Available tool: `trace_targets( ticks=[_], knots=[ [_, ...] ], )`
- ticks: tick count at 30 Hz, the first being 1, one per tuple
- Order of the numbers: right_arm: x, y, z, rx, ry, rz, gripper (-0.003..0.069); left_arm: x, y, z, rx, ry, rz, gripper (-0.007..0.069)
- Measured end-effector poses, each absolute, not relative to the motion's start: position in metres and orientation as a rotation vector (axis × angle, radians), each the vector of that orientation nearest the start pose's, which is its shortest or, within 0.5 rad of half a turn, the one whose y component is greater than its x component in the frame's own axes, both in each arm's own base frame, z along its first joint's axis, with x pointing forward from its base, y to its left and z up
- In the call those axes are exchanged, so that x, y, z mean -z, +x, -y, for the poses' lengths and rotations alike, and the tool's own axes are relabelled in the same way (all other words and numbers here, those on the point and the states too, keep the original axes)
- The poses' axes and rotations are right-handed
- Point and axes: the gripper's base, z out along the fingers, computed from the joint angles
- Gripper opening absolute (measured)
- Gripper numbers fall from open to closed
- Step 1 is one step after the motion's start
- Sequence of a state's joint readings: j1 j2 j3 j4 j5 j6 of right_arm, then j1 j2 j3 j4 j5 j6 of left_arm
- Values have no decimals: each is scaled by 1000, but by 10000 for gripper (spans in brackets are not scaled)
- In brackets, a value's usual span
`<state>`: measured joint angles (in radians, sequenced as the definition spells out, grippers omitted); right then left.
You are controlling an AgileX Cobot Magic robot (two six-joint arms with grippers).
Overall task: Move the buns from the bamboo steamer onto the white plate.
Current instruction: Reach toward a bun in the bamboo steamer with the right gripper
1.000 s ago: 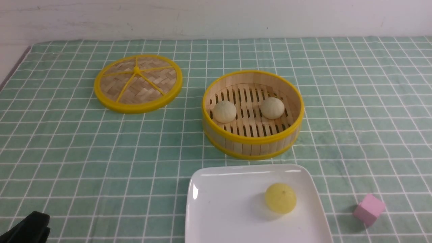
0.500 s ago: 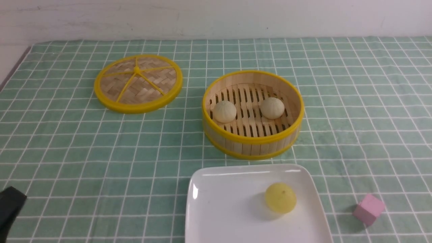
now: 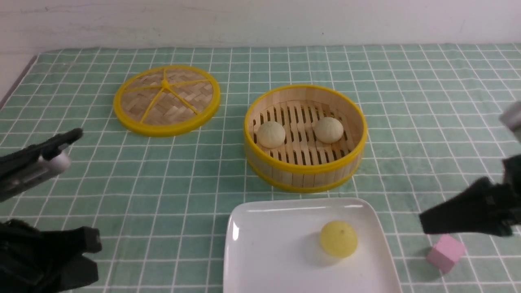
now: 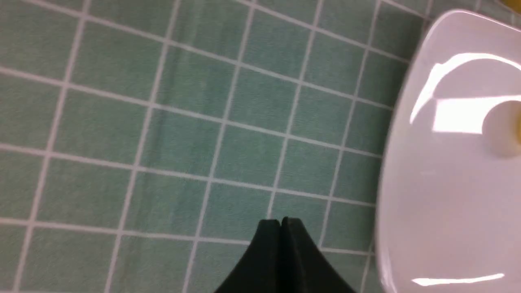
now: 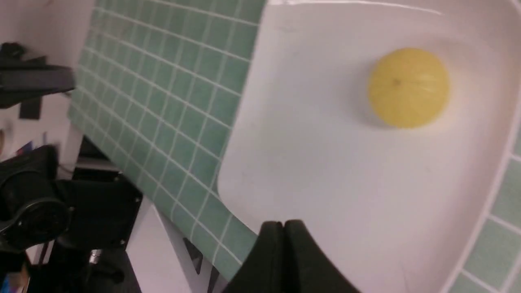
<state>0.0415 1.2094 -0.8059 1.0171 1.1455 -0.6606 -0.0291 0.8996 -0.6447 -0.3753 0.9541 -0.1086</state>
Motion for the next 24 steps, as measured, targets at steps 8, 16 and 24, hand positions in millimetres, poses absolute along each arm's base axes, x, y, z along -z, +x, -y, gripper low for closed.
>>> trace_targets(
  ticks=[8,16,24],
  knots=[
    [-273,291,-148,-890,-565,-2570,38,-270,164,38,610,-284,-2651,13],
    [-248,402,-174,-335,-474,-2607,311,-270,165,38,612,-287,-2646,26],
    [-223,448,-178,-155,-419,-2577,392,-270,166,38,610,-283,-2644,39]
  ],
)
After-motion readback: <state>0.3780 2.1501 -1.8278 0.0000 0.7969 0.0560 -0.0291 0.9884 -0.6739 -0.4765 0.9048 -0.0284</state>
